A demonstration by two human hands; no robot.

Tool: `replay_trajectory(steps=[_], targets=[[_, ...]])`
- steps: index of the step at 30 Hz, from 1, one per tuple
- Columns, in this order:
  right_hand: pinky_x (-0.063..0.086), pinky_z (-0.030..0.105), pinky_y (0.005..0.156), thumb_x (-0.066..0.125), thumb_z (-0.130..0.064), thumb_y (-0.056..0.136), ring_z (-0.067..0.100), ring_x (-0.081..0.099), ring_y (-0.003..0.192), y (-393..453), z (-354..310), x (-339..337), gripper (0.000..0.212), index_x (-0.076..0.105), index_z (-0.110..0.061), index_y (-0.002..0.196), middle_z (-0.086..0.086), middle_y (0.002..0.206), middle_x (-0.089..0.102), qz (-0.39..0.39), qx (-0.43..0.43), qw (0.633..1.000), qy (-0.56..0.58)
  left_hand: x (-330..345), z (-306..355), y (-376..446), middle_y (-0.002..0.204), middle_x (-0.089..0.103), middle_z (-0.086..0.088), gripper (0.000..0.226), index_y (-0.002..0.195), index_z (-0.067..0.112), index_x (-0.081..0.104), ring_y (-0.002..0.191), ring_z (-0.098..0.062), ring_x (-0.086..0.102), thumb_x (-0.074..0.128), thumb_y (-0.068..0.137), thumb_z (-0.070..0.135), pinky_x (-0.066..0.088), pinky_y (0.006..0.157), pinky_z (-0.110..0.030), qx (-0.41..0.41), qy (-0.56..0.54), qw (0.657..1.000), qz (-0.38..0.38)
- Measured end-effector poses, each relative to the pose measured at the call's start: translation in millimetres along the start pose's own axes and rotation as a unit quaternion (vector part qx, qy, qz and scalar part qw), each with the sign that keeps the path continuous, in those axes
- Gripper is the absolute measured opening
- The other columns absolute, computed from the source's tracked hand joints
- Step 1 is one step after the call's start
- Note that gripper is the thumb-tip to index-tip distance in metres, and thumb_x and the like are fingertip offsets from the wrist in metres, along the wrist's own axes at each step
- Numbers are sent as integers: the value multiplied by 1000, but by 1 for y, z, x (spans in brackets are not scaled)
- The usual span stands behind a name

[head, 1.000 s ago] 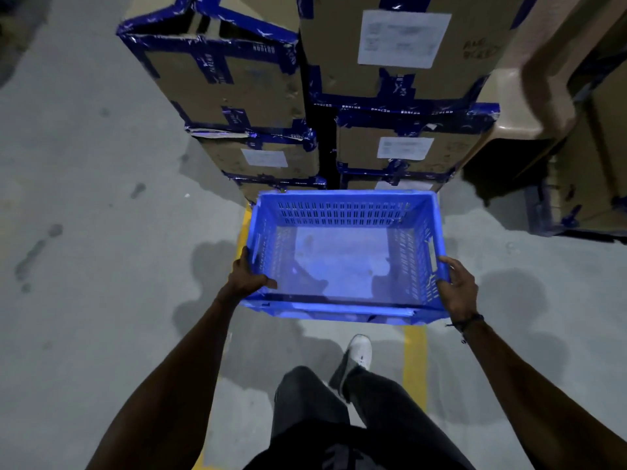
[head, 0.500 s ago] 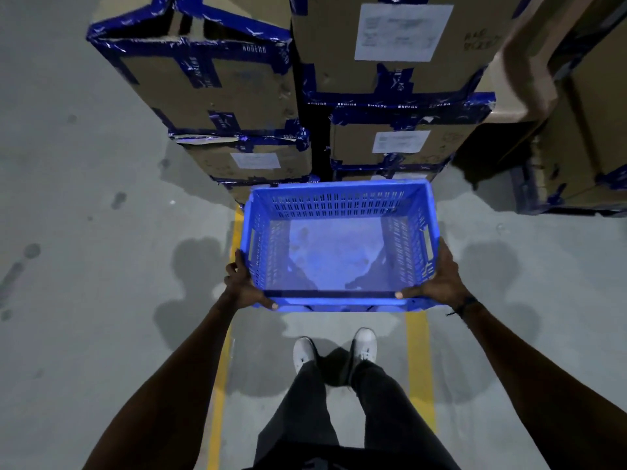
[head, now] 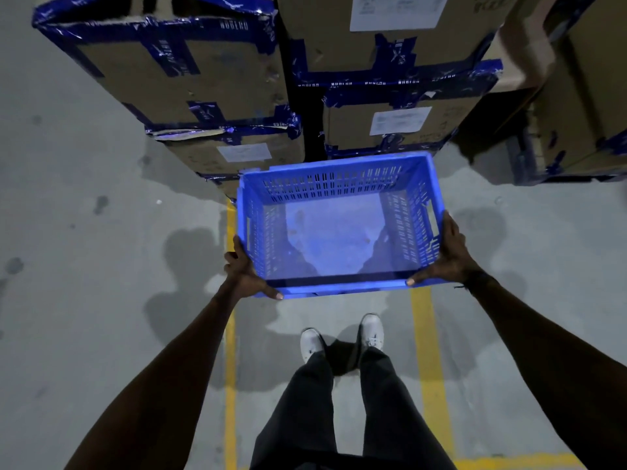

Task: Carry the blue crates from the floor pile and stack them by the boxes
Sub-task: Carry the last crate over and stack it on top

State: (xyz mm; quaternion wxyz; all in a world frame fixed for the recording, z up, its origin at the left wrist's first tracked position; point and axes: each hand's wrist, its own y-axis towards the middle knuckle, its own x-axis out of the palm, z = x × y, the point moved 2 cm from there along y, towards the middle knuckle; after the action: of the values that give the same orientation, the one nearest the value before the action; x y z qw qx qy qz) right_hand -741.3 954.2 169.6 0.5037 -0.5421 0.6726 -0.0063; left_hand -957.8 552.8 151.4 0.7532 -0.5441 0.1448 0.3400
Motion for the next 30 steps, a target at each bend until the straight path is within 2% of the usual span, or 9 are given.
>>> replay_trajectory(steps=[4, 8, 14, 19, 26, 30], targets=[[15, 57, 122, 79, -84, 6, 36, 4, 152, -7, 2, 3, 191, -17, -20, 158, 1, 167, -5, -9, 17, 1000, 13, 4, 0, -6, 152, 14, -19, 192, 156, 22, -27, 145, -47, 19, 106, 18, 36, 29, 116, -62, 15, -1, 1000, 13], [19, 58, 121, 86, -77, 9, 36, 7, 151, -7, 6, 5, 188, -16, -24, 158, -1, 166, -2, -8, 20, 1000, 15, 8, 1, -11, 149, 17, -21, 191, 157, 19, -24, 142, -47, 24, 106, 18, 34, 30, 114, -60, 26, -2, 999, 28], [22, 60, 119, 85, -80, 8, 34, 9, 151, -7, 8, 13, 187, -12, -26, 158, -4, 164, 3, -3, 20, 999, 38, -8, 4, -7, 148, 19, -21, 190, 157, 22, -25, 141, -46, 25, 106, 21, 31, 28, 113, -61, 62, -7, 997, 50], [18, 59, 121, 85, -79, 9, 33, 5, 151, -3, -4, 15, 189, -18, -27, 157, -6, 165, -4, 2, 12, 999, 42, -15, 5, -2, 150, 16, -20, 188, 157, 25, -26, 144, -46, 20, 107, 25, 27, 26, 115, -62, 45, -11, 998, 41], [19, 60, 120, 90, -73, 10, 36, 6, 151, 10, -14, 12, 188, -18, -29, 158, -2, 165, -3, -5, 0, 999, 34, -8, -9, -4, 147, 19, -22, 187, 157, 19, -26, 140, -45, 27, 107, 25, 29, 27, 116, -56, 21, -7, 999, 50], [18, 60, 120, 86, -78, 9, 37, 2, 151, 10, -15, 10, 190, -22, -26, 156, 0, 165, -8, -21, 9, 1000, 16, -5, -11, -5, 143, 23, -25, 189, 156, 16, -28, 135, -45, 32, 106, 24, 34, 30, 114, -54, 22, 6, 999, 48]])
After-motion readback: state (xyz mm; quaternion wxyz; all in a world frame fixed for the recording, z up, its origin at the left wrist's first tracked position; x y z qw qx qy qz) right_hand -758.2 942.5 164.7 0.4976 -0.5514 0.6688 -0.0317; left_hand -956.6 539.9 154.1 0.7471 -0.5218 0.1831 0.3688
